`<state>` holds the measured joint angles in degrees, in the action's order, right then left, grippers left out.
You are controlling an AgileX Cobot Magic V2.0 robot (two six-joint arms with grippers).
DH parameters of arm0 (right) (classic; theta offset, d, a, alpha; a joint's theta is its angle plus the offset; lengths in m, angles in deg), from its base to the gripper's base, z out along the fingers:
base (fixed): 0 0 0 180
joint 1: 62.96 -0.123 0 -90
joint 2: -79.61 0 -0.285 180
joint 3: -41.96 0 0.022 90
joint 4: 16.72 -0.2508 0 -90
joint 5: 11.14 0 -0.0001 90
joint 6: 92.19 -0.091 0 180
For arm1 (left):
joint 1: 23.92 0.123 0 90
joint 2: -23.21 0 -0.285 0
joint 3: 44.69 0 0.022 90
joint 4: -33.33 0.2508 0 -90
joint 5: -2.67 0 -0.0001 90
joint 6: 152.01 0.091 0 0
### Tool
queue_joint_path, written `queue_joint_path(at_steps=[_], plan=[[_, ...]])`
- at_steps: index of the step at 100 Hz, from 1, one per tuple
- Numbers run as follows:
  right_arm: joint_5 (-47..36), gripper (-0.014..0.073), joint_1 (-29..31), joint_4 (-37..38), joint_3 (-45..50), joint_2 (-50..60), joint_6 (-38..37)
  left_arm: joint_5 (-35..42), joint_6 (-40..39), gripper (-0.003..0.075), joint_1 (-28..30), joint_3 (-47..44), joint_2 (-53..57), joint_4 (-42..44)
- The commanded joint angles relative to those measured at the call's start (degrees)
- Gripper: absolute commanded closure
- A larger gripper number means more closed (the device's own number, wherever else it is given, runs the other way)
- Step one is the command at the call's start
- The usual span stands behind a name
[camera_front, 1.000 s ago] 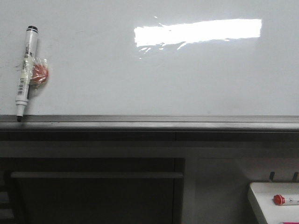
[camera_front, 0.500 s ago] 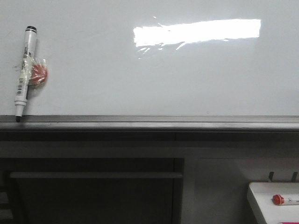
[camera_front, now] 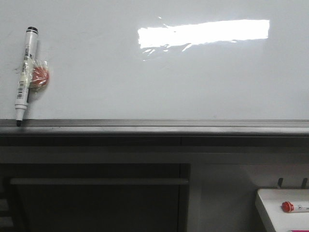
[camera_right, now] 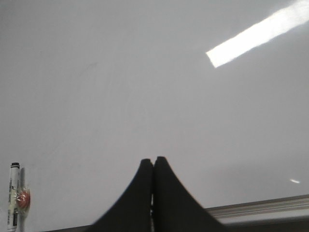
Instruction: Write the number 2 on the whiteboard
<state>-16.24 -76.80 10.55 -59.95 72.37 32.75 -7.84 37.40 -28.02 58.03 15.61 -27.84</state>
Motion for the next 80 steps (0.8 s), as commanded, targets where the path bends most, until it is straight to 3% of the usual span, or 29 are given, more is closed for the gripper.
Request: queue_joint_path(at_steps=[1,11,26,37,53,58,80], plan=[[-1.2,0.0614,0.1,-2.7,-0.5,1.1,-0.1,2.3,-0.5,0.0741,0.2,-0.5,1.6,-4.7],[3.2,0.0521,0.1,-3.1,-4.2,0.1,-0.1,0.7,0.3,0.0741,0.2,0.6,1.6,-3.7],[9.7,0.0315,0.1,-3.1,-12.2,-6.0,-0.1,-1.8,7.2,0.0736,0.2,4.8,1.4,-0.3],[15.6,0.0209,0.1,-3.1,-19.3,-11.7,0.7,-6.3,9.6,0.0639,0.2,11.0,-0.6,7.6],[28.1,0.0204,-1.8,-4.6,-30.3,-21.1,9.2,-18.3,11.7,0.0337,0.2,21.5,-7.0,23.1],[32.6,0.0204,-3.4,-7.2,-33.5,-24.0,12.2,-20.8,11.7,0.0281,0.2,24.0,-9.5,26.2],[49.3,0.0204,-9.8,-26.4,-44.1,-34.7,24.2,-23.8,15.6,0.0270,0.2,30.2,-19.5,30.8]])
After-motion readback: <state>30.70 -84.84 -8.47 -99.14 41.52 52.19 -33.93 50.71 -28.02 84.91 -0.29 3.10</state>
